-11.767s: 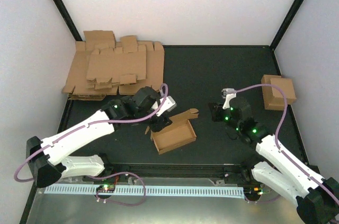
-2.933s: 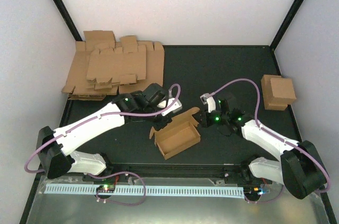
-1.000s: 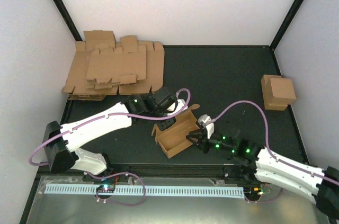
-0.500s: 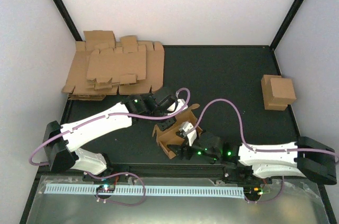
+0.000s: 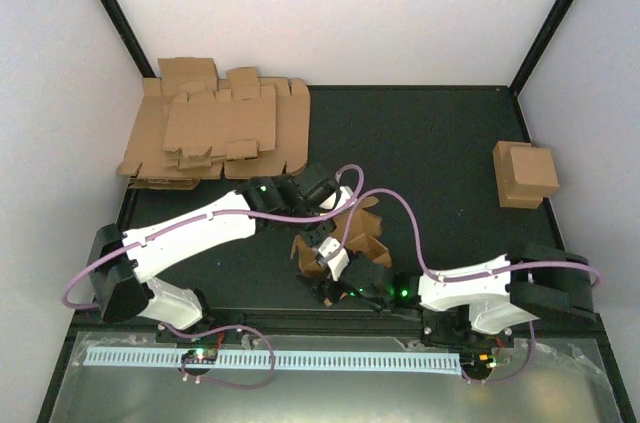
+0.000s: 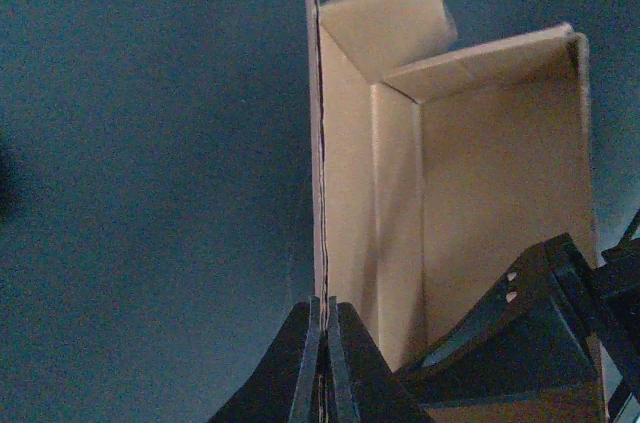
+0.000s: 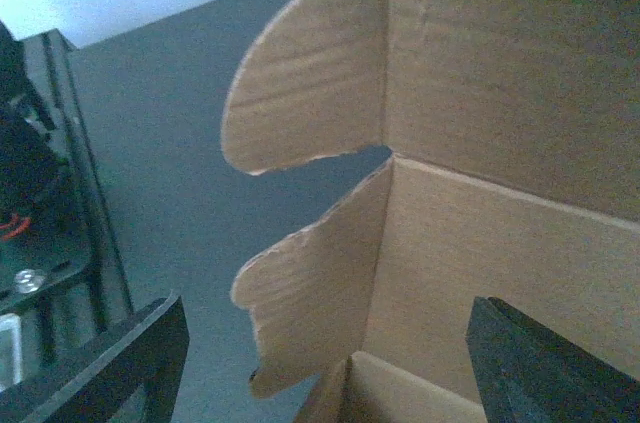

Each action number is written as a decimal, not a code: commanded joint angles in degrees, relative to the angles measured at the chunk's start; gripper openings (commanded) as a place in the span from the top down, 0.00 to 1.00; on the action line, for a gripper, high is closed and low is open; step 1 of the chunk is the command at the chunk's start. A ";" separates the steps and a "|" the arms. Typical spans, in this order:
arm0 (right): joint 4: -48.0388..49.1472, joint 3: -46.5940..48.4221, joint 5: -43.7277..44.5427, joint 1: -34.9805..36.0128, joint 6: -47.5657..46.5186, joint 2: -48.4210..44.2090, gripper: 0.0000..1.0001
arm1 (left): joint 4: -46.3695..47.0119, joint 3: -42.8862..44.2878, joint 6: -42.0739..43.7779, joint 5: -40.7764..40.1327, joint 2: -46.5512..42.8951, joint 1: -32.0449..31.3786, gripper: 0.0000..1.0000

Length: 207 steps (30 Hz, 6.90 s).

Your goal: Fold the paper box

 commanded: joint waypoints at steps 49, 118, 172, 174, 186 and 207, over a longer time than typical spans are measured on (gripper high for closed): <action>-45.76 -2.16 5.97 -17.33 16.57 -42.34 0.58 | 4.25 -3.42 -2.57 -2.56 -3.43 -5.49 0.98; -50.96 -3.13 -45.59 -50.15 12.40 -40.50 0.43 | 8.70 -7.90 -4.72 -1.22 -2.96 -5.71 0.98; -54.83 0.45 -50.88 -32.86 36.70 -36.12 0.08 | 11.75 -7.02 -11.07 4.28 2.34 -4.31 0.99; -51.20 -0.09 -50.43 -32.61 37.55 -35.29 0.08 | 12.18 -7.07 -11.28 5.35 2.21 -4.23 0.98; -55.00 2.41 -37.40 -32.62 35.44 -33.37 0.05 | 12.96 -7.77 -11.67 8.39 0.68 -3.81 0.98; -66.58 13.16 -19.38 -34.79 23.56 -28.32 0.00 | 10.80 -11.03 -15.81 7.40 -2.57 0.92 0.99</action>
